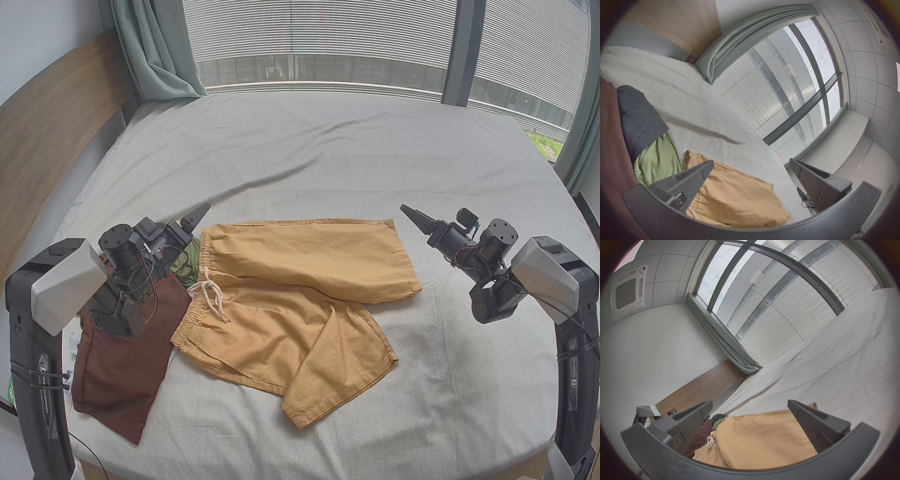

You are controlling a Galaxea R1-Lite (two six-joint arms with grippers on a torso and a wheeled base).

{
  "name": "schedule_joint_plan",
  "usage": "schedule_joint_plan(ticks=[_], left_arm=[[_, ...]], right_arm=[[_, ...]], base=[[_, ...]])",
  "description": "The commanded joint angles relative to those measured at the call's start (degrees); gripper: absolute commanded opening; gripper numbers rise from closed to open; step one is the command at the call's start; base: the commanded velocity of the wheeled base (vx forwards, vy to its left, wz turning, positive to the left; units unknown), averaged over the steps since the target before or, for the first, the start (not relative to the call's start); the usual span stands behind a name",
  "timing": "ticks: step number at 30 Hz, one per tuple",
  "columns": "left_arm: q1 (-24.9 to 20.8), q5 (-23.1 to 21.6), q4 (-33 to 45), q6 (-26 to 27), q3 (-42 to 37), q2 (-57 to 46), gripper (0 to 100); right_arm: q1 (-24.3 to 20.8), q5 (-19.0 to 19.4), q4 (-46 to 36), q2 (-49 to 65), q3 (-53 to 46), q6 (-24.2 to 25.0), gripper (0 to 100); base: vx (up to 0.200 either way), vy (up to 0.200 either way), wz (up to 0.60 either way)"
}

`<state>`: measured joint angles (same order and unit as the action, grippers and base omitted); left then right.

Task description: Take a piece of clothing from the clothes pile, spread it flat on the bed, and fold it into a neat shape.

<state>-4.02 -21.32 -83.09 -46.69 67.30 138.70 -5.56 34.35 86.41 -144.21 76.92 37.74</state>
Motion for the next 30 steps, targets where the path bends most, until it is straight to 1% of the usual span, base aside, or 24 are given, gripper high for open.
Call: schedule_joint_plan(ticks=[1,2,3,4,6,7,9,10,11,12,14,16,17,19,21,24,27,30], left_arm=[[-0.2,0.1,1.8,-0.2,-3.1,-3.7,100],[0.2,0.1,2.0,-0.2,-4.8,-5.0,100],[0.2,0.1,2.0,-0.1,-5.2,-5.3,100],[0.3,0.1,1.8,0.1,-7.1,-6.6,100],[0.4,0.1,1.4,0.3,-9.9,-8.7,100],[0.4,0.1,1.3,0.4,-10.6,-9.2,100],[0.5,-0.4,0.6,1.3,-15.4,-12.4,100],[0.5,-0.4,0.6,1.3,-15.4,-12.4,100],[0.5,-0.7,-0.2,2.6,-19.0,-14.4,100],[0.5,-1.0,-0.7,3.3,-20.4,-15.1,100],[0.5,-2.8,-2.9,5.6,-25.3,-17.4,100],[0.5,-5.0,-4.7,6.4,-29.3,-19.2,100],[0.6,-6.8,-5.7,7.0,-31.9,-20.8,100],[0.7,-7.9,-5.7,7.4,-33.7,-22.2,100],[1.0,-9.5,-5.7,8.4,-38.2,-25.9,100],[1.5,-11.4,-5.8,10.0,-42.7,-28.5,100],[2.4,-15.1,-5.8,13.1,-47.8,-30.3,100],[3.6,-18.8,-5.8,17.1,-50.5,-31.4,100]], right_arm=[[-0.4,0.1,1.9,4.3,-7.2,-0.1,100],[-0.6,0.1,2.0,6.8,-11.8,-1.5,100],[-0.7,0.1,1.9,7.2,-12.4,-1.8,100],[-0.7,0.2,2.0,8.9,-16.2,-3.6,100],[-0.9,0.4,2.1,10.6,-20.4,-5.4,100],[-1.0,0.4,2.1,11.1,-21.4,-5.7,100],[-1.6,0.6,2.0,14.1,-27.7,-7.0,100],[-1.6,0.6,2.0,14.1,-27.7,-7.0,100],[-2.3,0.6,2.1,16.0,-31.8,-7.4,100],[-2.6,0.5,2.1,16.9,-33.4,-7.7,100],[-3.8,0.5,2.0,19.8,-37.6,-8.9,100],[-4.7,0.4,2.0,21.4,-39.7,-9.6,100],[-5.7,0.3,2.0,22.8,-41.3,-10.0,100],[-6.3,0.3,2.0,23.9,-42.7,-10.1,100],[-7.6,0.4,1.9,26.4,-47.0,-10.4,100],[-8.2,0.6,1.9,28.3,-51.0,-11.6,100],[-7.9,1.0,2.0,29.9,-54.3,-13.7,100],[-7.9,1.0,2.0,30.8,-57.5,-13.9,100]], base=[[0.0,0.0,0.0],[0.0,0.0,0.0],[0.0,0.0,0.0],[0.0,0.0,0.0],[0.0,0.0,0.0],[0.0,0.0,0.0],[0.0,0.0,0.0],[0.0,0.0,0.0],[0.0,0.0,0.0],[0.0,0.0,0.0],[0.0,0.0,0.0],[0.0,0.0,0.0],[0.0,0.0,0.0],[0.0,0.0,0.0],[0.0,0.0,0.0],[0.0,0.0,0.0],[0.0,0.0,0.0],[0.0,0.0,0.0]])
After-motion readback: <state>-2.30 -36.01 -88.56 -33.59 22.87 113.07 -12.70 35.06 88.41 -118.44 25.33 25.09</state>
